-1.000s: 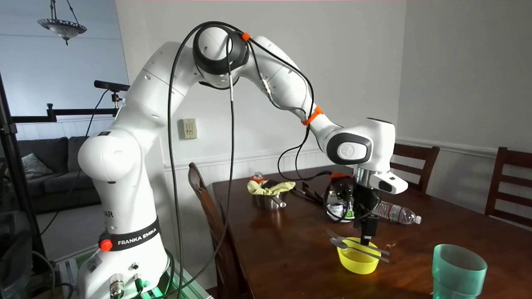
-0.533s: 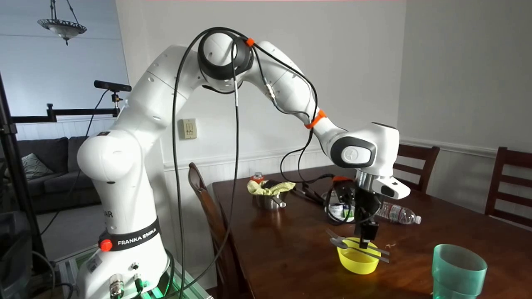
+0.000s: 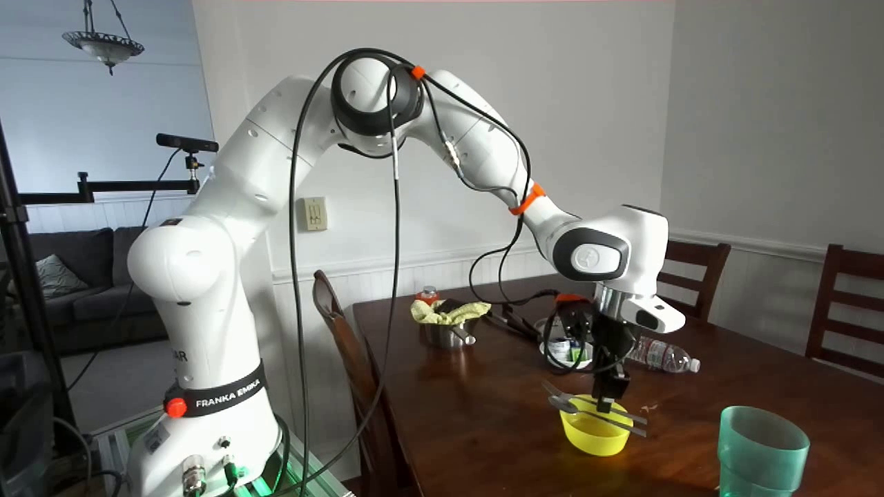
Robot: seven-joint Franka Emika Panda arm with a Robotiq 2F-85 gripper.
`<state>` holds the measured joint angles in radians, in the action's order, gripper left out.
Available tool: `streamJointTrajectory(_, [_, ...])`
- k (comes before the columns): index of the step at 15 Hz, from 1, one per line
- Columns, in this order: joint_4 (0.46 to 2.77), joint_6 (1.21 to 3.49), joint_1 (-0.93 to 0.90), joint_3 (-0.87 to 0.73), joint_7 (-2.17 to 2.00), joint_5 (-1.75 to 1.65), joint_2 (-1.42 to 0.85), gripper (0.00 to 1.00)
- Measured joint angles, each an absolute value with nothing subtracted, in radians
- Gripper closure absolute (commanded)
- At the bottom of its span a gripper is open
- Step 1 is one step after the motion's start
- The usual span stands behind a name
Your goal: Pick up the silver fork and put it on the silver spoon
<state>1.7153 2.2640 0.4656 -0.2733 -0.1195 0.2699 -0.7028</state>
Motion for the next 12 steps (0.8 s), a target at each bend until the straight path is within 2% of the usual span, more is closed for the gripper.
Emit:
streamJointTrajectory(2, [1.715, 2.264, 0.466, -0.272, -0.128, 0.272, -0.703, 0.35])
streamJointTrajectory(5, [1.715, 2.264, 0.466, -0.268, -0.146, 0.276, -0.704, 0.42])
streamJointTrajectory(6, [1.715, 2.264, 0.466, -0.266, -0.154, 0.276, -0.706, 0.47])
streamJointTrajectory(7, [1.715, 2.264, 0.466, -0.265, -0.162, 0.276, -0.707, 0.46])
streamJointTrajectory(10, [1.714, 2.264, 0.465, -0.262, -0.178, 0.277, -0.71, 0.59])
streamJointTrajectory(11, [1.713, 2.264, 0.465, -0.262, -0.182, 0.277, -0.712, 0.67])
streamJointTrajectory(12, [1.712, 2.264, 0.465, -0.261, -0.186, 0.277, -0.714, 0.66])
